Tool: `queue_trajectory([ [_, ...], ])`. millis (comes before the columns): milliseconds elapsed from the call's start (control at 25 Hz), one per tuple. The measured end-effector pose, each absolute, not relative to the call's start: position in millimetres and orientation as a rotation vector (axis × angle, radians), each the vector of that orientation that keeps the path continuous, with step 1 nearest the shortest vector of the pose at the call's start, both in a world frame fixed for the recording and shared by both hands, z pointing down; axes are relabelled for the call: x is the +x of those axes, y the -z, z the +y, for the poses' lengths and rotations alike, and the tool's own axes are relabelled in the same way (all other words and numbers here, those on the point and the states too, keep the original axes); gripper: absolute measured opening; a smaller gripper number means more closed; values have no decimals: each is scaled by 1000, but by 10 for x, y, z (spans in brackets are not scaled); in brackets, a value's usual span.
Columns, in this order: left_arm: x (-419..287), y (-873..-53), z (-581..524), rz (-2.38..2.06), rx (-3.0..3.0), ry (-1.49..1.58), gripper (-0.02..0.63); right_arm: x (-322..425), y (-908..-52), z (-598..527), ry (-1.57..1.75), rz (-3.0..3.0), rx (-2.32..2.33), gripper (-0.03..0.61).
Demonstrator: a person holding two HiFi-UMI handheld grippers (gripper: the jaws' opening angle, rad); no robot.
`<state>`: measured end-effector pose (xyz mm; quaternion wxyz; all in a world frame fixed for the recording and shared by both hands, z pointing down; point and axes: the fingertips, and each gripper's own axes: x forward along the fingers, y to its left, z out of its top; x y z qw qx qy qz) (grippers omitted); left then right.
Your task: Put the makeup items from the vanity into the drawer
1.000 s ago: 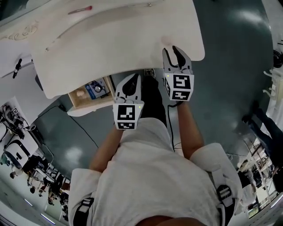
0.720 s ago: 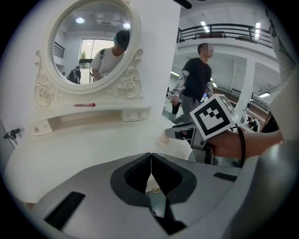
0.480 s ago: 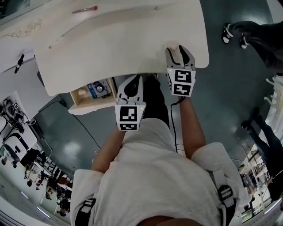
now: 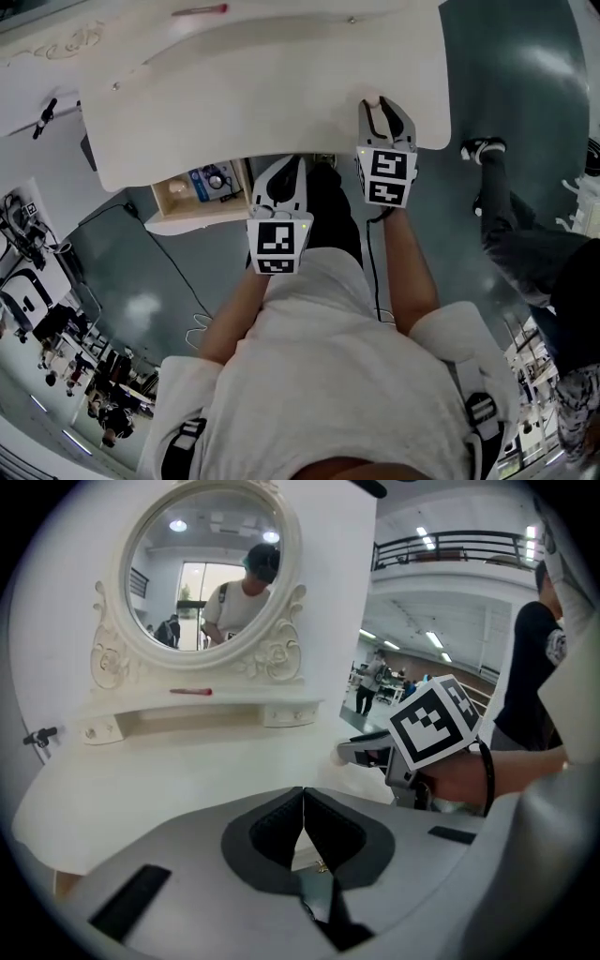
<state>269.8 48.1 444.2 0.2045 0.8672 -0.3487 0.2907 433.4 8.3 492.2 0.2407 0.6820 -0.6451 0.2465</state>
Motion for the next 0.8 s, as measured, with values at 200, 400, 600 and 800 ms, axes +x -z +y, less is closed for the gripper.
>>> queue_trajectory([
  [200,2544,-4410,425,-1002,2409,-788,8,4084,-4837,-35,-641,-1813,1824,126],
  [400,2295,-4398,352,-1046,2379,-761,8,3765,-4802,-139,-623,-1855,1769,126],
  [600,2012,-4387,312,-1100,2346,-752,8,3414,-4756,-245,-600,-1909,1713,126],
  [800,1707,-4349,271,-1167,2311,-733,8,2971,-4709,-325,-580,-1977,1634,126],
])
